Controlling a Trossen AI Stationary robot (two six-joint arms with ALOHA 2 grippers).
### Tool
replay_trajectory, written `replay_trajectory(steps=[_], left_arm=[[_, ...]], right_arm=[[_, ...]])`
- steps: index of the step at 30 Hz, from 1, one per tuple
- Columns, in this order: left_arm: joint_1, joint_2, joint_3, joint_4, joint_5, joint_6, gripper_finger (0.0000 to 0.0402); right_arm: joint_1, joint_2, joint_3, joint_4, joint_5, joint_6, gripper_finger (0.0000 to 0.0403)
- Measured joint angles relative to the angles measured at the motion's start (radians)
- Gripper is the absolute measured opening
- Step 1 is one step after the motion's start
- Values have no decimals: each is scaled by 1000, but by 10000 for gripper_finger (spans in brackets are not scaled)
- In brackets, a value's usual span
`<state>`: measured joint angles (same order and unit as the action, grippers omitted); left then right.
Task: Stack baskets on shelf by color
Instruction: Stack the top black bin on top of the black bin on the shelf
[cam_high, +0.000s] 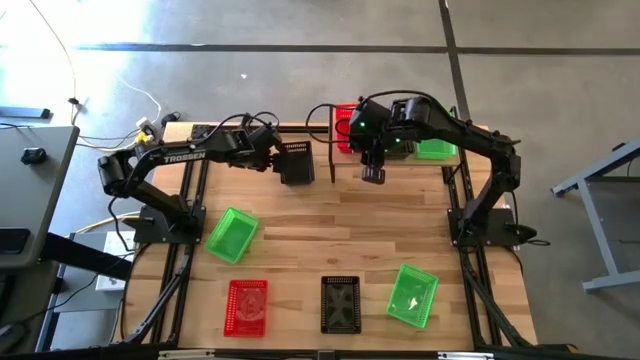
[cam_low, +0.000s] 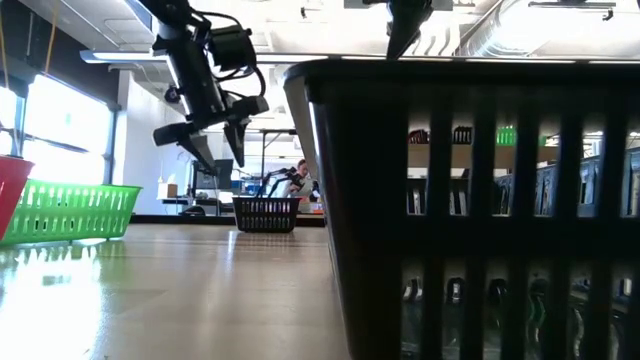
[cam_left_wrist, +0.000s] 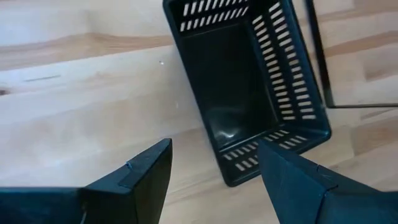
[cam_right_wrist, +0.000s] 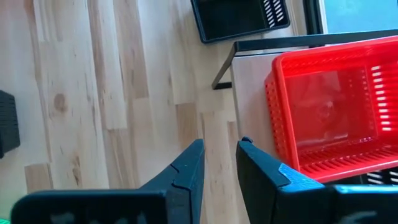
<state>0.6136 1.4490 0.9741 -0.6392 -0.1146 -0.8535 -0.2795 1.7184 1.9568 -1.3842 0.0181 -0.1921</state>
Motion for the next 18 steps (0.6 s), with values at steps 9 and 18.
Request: replay_trajectory(steps=[9, 18], left_arm=[[-12, 114, -1, 73, 3, -28, 225], [-12, 207, -1, 96, -6, -60, 222]], right_arm=[[-4, 0, 0, -1, -3, -35, 78], [-4, 0, 0, -1, -3, -58, 78]])
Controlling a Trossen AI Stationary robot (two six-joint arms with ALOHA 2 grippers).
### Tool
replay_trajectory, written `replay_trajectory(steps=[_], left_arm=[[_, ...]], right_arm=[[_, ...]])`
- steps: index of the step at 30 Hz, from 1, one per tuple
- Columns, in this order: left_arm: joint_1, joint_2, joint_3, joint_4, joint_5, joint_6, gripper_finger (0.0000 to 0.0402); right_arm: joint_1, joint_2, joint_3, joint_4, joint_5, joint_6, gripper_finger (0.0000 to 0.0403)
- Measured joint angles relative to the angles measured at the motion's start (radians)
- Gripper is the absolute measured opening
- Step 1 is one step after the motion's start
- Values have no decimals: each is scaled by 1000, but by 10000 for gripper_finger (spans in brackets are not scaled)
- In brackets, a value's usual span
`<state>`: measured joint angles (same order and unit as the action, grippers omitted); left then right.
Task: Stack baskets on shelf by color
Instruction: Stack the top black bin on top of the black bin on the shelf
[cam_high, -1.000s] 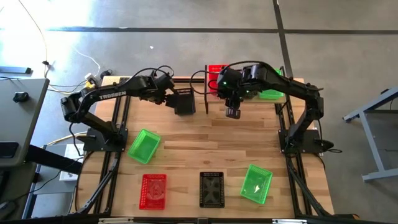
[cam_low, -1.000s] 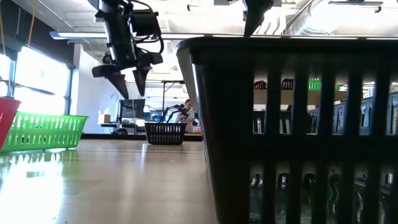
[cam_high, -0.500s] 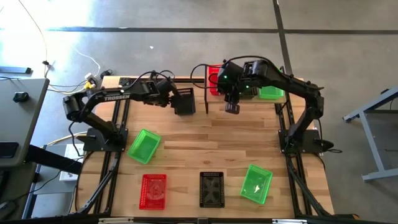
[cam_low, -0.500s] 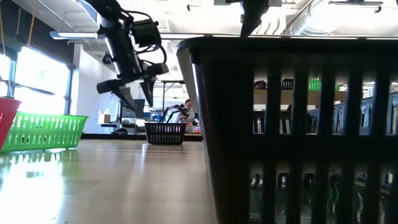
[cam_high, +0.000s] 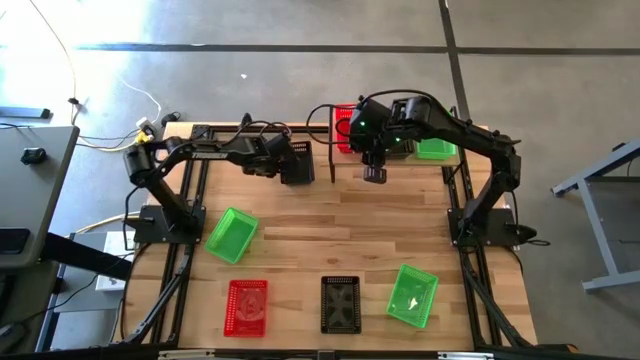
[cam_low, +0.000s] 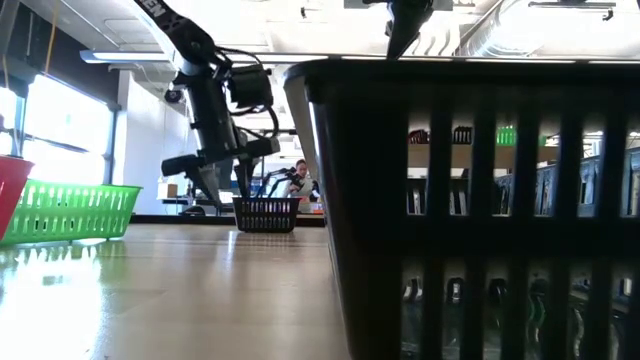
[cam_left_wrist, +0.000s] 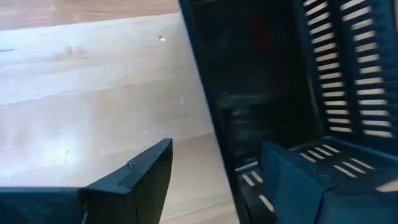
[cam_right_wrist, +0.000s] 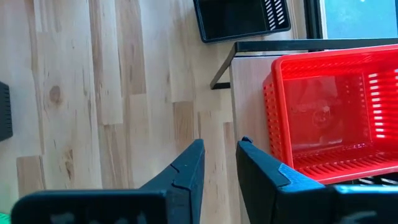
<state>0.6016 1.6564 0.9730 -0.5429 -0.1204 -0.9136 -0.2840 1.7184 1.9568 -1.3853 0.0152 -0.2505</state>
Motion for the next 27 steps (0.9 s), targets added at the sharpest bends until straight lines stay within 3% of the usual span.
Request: replay_trajectory(steps=[6, 17, 27], left_arm=[[0, 38, 0, 41, -3, 1, 172], [-15, 7, 0, 38, -63, 123, 14], [-40, -81, 0, -14, -116, 208, 4]], right_arm=[[0, 0, 0, 0, 0, -5, 78], [2, 0, 0, 22, 0, 69, 78], [29, 0, 0, 44, -6, 229, 78]])
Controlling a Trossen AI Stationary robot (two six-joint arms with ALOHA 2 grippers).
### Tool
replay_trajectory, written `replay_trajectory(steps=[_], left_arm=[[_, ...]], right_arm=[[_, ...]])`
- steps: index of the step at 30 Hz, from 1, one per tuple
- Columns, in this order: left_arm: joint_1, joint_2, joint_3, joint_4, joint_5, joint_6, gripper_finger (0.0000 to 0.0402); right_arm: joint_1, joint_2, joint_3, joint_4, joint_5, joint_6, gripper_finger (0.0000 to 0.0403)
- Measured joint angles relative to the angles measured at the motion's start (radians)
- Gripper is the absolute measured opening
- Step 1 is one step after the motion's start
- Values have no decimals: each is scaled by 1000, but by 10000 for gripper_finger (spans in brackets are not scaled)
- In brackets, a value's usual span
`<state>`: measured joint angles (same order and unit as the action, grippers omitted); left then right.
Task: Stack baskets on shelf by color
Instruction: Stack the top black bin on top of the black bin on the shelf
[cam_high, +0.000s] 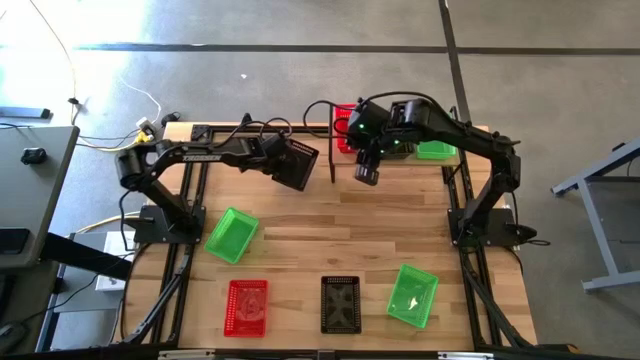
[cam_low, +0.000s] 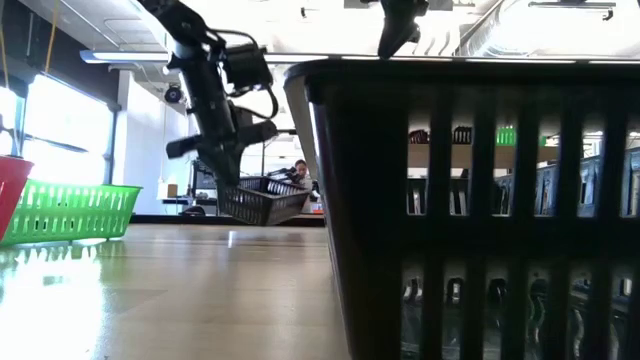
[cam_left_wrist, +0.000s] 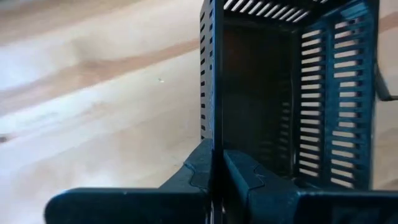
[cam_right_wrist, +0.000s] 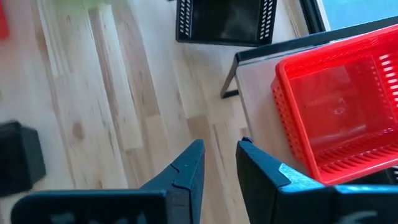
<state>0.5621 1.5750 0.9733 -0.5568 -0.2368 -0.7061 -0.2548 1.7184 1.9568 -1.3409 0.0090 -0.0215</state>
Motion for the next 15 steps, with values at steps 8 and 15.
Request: replay_trajectory(steps=[8, 15], left_arm=[[-53, -149, 0, -88, -116, 37, 3], [-137, -292, 0, -109, -225, 58, 3]], right_arm=[[52, 0, 0, 103, -41, 197, 78], [109, 0, 0, 193, -21, 393, 78]])
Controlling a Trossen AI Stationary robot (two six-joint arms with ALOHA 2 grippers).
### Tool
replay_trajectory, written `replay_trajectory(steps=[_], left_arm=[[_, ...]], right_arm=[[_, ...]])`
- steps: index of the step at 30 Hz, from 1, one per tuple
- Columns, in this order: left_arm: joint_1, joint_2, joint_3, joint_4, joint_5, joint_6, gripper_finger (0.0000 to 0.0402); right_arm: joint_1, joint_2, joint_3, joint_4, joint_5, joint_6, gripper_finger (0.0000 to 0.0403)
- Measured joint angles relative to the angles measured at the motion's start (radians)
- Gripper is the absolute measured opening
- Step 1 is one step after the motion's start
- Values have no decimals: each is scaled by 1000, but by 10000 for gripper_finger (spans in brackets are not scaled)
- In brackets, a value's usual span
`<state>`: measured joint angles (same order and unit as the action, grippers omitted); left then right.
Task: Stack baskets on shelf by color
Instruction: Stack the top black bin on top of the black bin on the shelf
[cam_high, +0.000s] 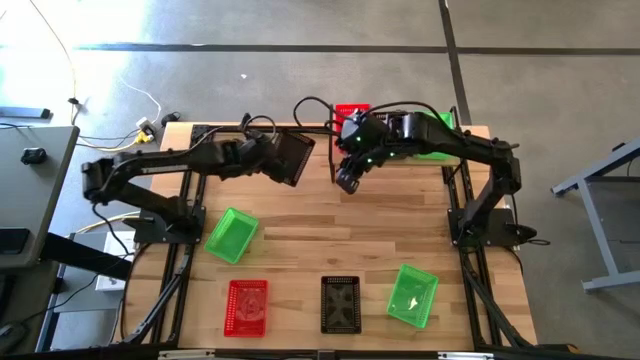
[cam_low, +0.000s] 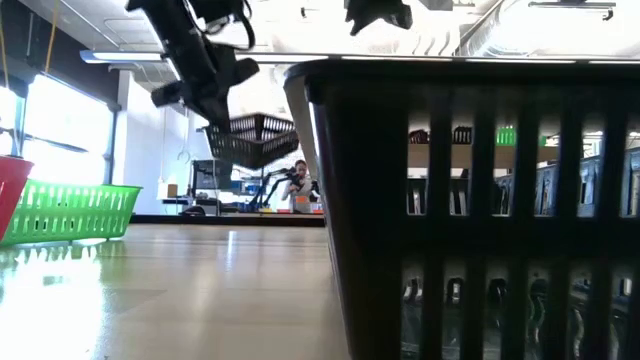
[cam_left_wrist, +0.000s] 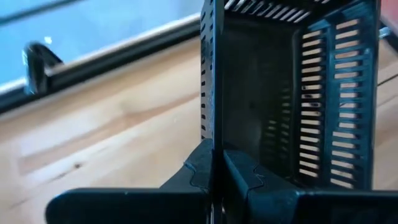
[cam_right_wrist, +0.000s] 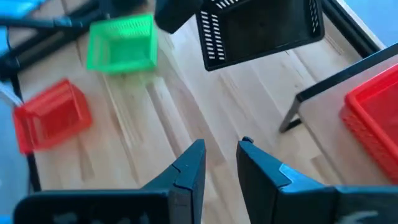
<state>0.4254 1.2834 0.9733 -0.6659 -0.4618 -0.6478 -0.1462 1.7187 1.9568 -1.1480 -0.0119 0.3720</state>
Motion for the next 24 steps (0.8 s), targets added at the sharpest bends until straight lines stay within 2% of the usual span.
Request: replay_trajectory(steps=[6, 12, 18, 24], left_arm=[[-79, -97, 0, 3, -82, 16, 2], [-168, -155, 0, 1, -168, 57, 2], [-232, -165, 36, -32, -251, 62, 2], [-274, -140, 110, -48, -353, 128, 1]], right_arm=[[40, 0, 0, 46, 134, 144, 78], [70, 1, 0, 95, 209, 174, 83], [104, 4, -10, 200, 281, 221, 123], [120, 25, -10, 214, 423, 337, 155]])
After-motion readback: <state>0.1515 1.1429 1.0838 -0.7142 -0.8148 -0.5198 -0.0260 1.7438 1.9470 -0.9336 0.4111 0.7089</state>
